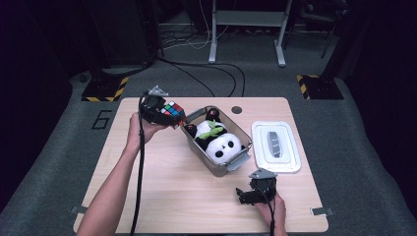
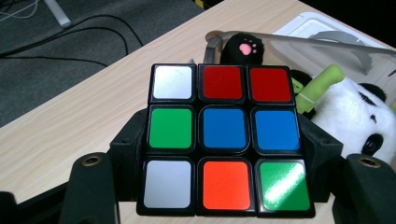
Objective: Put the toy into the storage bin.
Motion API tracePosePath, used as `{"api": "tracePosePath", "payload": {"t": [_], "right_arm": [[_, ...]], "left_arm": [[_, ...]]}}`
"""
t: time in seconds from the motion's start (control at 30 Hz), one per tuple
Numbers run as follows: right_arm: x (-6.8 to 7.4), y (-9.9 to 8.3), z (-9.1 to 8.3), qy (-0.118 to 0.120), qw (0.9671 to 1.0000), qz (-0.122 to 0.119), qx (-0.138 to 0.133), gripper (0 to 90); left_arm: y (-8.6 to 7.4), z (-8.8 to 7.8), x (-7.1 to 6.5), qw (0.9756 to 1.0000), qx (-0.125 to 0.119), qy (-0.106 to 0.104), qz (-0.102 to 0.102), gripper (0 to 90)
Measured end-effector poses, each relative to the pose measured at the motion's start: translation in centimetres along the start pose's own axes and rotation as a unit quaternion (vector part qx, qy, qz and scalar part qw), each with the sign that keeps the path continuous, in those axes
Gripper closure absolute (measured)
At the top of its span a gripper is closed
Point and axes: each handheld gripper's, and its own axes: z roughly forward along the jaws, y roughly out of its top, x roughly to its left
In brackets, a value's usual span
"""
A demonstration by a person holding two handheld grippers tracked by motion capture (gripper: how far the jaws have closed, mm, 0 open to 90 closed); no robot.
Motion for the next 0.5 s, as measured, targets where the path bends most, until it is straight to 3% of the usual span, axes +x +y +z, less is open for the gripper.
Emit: {"api": "tracePosePath", "payload": {"t": [0.5], "right_arm": [[0.0, 0.0, 0.0, -0.001, 1.0, 0.004, 0.0, 0.0]], "left_arm": [[2.4, 2.1, -1.1, 0.9998, -0.004, -0.017, 0.009, 33.8]]}}
